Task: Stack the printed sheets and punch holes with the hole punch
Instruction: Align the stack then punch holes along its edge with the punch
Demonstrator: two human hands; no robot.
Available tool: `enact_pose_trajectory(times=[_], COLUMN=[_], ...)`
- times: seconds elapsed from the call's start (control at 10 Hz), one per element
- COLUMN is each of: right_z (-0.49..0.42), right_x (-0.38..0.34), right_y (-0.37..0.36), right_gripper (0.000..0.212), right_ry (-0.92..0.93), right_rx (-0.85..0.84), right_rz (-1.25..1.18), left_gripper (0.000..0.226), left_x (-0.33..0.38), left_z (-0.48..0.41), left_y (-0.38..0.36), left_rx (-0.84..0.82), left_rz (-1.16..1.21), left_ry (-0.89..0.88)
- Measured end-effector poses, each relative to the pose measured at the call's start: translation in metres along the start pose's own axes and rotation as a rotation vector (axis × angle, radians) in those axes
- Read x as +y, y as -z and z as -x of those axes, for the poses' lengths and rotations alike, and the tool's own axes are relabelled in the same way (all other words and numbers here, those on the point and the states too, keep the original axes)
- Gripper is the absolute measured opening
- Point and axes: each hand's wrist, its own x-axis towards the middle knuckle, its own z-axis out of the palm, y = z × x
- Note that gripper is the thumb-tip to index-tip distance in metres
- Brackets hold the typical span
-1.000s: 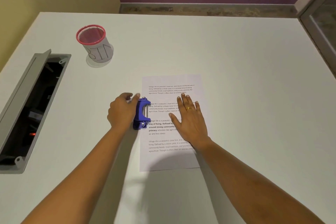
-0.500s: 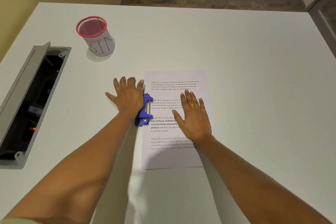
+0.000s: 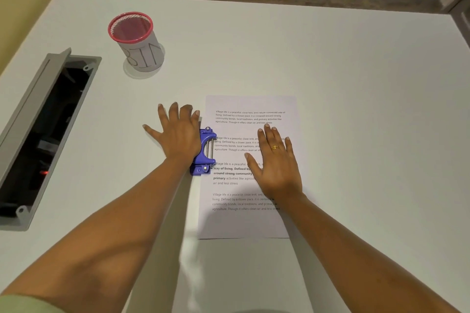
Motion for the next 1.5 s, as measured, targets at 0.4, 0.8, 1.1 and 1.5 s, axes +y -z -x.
enact_pose_trajectory(times=[0.4, 0.8, 1.1, 1.5], right_z=[0.002, 0.002, 0.001, -0.002], right_x=[-0.002, -0.002, -0.002, -0.001], right_y=[0.0, 0.0, 0.002, 0.0], right_gripper=[0.063, 0.064, 0.064, 0.064], right_ry=[-0.004, -0.002, -0.003, -0.013], right_rx=[0.038, 0.024, 0.023, 0.032], right_rz=[0.006, 0.007, 0.007, 0.0], left_gripper=[0.04, 0.041, 0.041, 0.043], left_x=[-0.006, -0.003, -0.004, 0.01], left_z=[0.0, 0.001, -0.001, -0.008], left_y=[-0.006, -0.003, -0.006, 0.004], left_rx=[0.025, 0.004, 0.01, -0.007], left_rz=[0.015, 0.004, -0.043, -0.055], left_ry=[0.003, 0.014, 0.005, -0.005])
